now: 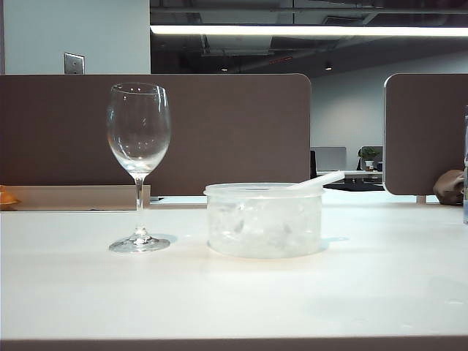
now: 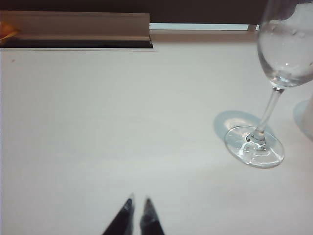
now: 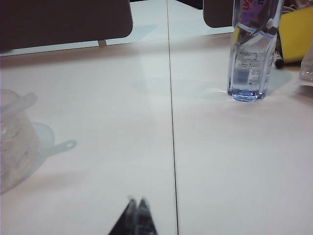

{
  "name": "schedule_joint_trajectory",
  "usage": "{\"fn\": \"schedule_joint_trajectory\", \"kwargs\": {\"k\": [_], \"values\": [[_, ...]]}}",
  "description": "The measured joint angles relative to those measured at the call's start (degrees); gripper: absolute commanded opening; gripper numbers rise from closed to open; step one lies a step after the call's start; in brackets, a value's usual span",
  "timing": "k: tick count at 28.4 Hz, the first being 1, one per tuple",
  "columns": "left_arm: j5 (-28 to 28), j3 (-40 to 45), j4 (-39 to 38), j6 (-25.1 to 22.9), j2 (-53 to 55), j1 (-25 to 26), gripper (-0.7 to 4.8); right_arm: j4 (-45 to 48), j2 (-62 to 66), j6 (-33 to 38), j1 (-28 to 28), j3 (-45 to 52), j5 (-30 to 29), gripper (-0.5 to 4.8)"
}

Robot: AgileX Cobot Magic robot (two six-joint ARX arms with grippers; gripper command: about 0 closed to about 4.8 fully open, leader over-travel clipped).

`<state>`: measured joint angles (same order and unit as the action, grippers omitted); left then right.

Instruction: Pick up an ice shovel filled with ice cubes and pour the ice from the shovel into the glass.

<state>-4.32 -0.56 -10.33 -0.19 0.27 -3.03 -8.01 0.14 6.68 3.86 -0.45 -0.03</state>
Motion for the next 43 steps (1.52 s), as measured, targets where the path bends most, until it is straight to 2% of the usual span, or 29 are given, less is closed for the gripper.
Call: {"fn": "schedule_joint_trajectory", "kwargs": {"k": [5,9,12,33,43], "values": [[0.0,0.0,0.0,0.0,0.0,0.0,0.3,1.16,0.0,8.63,0.0,0.0,-1.73,-0.01],[0.0,0.0,0.0,0.0,0.0,0.0,0.3,2.29,0.0,17.84,0.0,0.0,-8.37,0.0],[-0.02,0.0,0.0,0.02,0.0,0.0,0.3,3.04,0.0,18.43,0.04,0.0,-11.1,0.0],[-0.57,0.0,0.02,0.02,0.0,-0.24,0.3,2.91,0.0,18.36,-0.04,0.0,-10.12,-0.01],[-0.28,0.0,0.0,-0.07,1.51,-11.1,0.29,2.93,0.0,18.36,-0.04,0.0,-10.12,-0.01]]}}
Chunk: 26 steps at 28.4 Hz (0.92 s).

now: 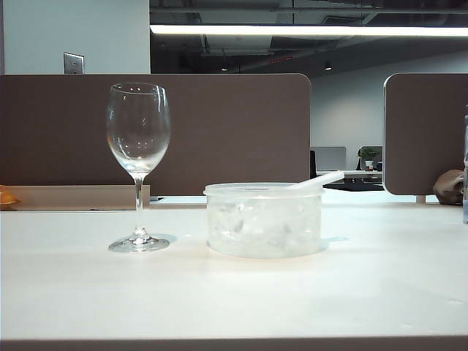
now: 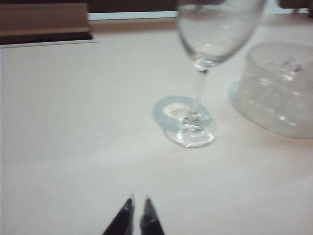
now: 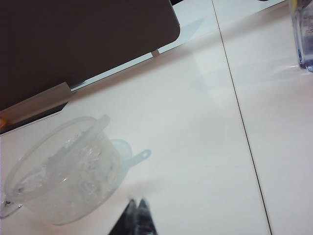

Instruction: Pick up an ice shovel filled with ice cubes and pour the ice from the shovel into the glass.

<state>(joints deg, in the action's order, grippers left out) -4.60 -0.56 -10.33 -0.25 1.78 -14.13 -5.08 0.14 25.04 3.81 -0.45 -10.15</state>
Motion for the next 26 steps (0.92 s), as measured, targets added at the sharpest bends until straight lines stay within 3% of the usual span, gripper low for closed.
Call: {"fn": "schedule_joint_trajectory", "kwargs": {"k": [4,13,26], "values": [[2.78,0.0,-0.07,-0.37,-0.02,-4.24,0.29,0.02,0.0,0.0,0.0,0.0,0.0,-0.01],[3.26,0.0,-0.09,-0.39,-0.02,-12.81,0.29,0.02,0.0,0.0,0.0,0.0,0.0,-0.01],[3.13,0.04,3.54,2.49,-0.11,-13.38,0.29,0.02,0.0,0.0,0.0,0.0,0.0,-0.01]]}}
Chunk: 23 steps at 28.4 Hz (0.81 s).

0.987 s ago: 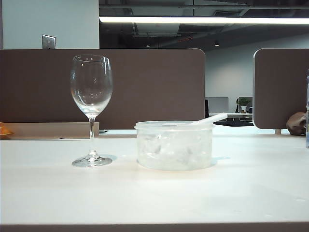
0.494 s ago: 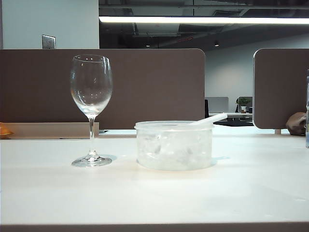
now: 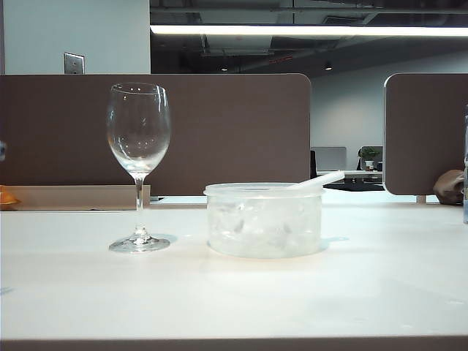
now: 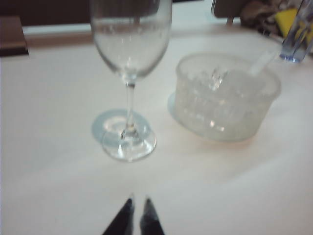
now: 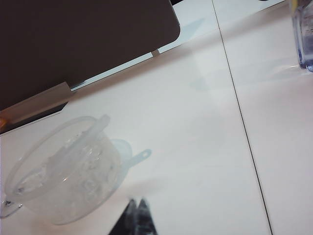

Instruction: Pick up an ice shovel filled with ice cubes and pour the ice from the shovel into the glass.

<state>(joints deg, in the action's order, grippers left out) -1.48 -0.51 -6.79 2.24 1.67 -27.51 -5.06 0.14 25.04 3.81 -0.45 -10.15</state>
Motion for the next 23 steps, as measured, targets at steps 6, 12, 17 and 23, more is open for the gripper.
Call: {"fn": "schedule_joint_trajectory", "kwargs": {"k": [6,12,17,23], "values": [[-0.39,-0.02,3.13,0.72,1.05,0.02,0.29,-0.02,0.0,0.0,0.0,0.0,0.0,-0.01],[-4.57,0.02,3.04,1.29,2.89,-0.02,0.29,-0.04,0.0,0.0,0.04,0.0,0.0,-0.01],[-4.83,0.02,3.13,1.29,2.82,0.0,0.29,-0.02,0.0,0.0,0.04,0.0,0.0,-0.01],[-4.94,0.02,3.13,1.29,2.82,0.0,0.29,0.0,0.0,0.0,0.07,0.0,0.0,-0.01]]}}
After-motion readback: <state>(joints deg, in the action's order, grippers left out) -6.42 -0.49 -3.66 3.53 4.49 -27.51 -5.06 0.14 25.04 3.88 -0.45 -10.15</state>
